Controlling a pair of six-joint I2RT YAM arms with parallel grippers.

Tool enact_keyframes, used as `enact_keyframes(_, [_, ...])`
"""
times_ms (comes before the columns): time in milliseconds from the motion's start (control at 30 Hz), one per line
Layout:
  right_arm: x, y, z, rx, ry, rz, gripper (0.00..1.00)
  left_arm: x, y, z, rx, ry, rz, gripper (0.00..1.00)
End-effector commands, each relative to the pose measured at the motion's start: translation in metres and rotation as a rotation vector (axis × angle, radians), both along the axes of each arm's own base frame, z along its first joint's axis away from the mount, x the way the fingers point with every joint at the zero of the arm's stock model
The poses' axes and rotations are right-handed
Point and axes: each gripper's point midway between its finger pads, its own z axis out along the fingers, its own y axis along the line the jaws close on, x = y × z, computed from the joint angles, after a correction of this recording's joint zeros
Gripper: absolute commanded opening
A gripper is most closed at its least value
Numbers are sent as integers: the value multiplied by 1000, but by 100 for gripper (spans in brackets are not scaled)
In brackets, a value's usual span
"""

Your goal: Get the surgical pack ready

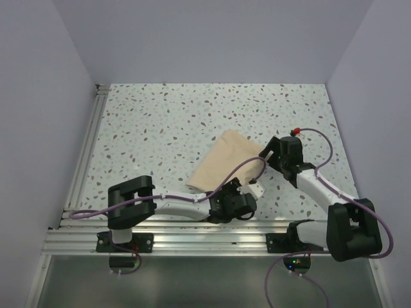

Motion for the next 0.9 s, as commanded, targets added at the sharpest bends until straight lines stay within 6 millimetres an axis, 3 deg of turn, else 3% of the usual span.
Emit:
enact_keyframes(0, [-2, -16, 22, -73, -28, -31, 89, -13, -11, 28, -103, 50, -19, 73])
enact_keyframes(200, [-10, -21, 48, -78, -73, -41, 85, -8, -15, 69, -219, 98, -39, 79])
enact_keyframes(267, [-14, -22, 50, -80, -70, -42, 78, -7, -14, 85, -278, 127, -58, 80])
enact_keyframes(300, [-16, -22, 55, -73, -83, -42, 75, 3, -9, 89, -299, 137, -41, 80])
enact_keyframes(367, [-20, -21, 53, -66, -78, -38, 65, 7, -6, 102, -363, 188, -69, 80])
enact_keyframes(400, [-21, -18, 53, -50, -76, -30, 60, 22, 0, 106, -386, 196, -48, 80])
enact_keyframes(433, [-23, -17, 49, -43, -65, -29, 45, 24, -2, 114, -414, 215, -70, 80])
enact_keyframes(500, [-26, -12, 43, -15, -55, -22, 33, 36, 1, 107, -377, 234, -57, 80])
enact_keyframes(533, [-28, -10, 37, 0, -52, -13, 22, 42, -6, 116, -383, 233, -60, 80])
enact_keyframes(600, [-29, -4, 32, 34, -51, -8, 14, 48, -7, 96, -306, 266, -47, 80])
enact_keyframes(667, [-32, 0, 24, 59, -43, 6, 6, 52, -17, 95, -288, 286, -54, 80])
enact_keyframes(700, [-32, 2, 22, 72, -43, 10, 3, 54, -20, 80, -256, 306, -48, 79])
enact_keyframes(867, [-31, 12, 17, 116, -63, 41, 0, 64, -35, 69, -237, 302, -47, 77])
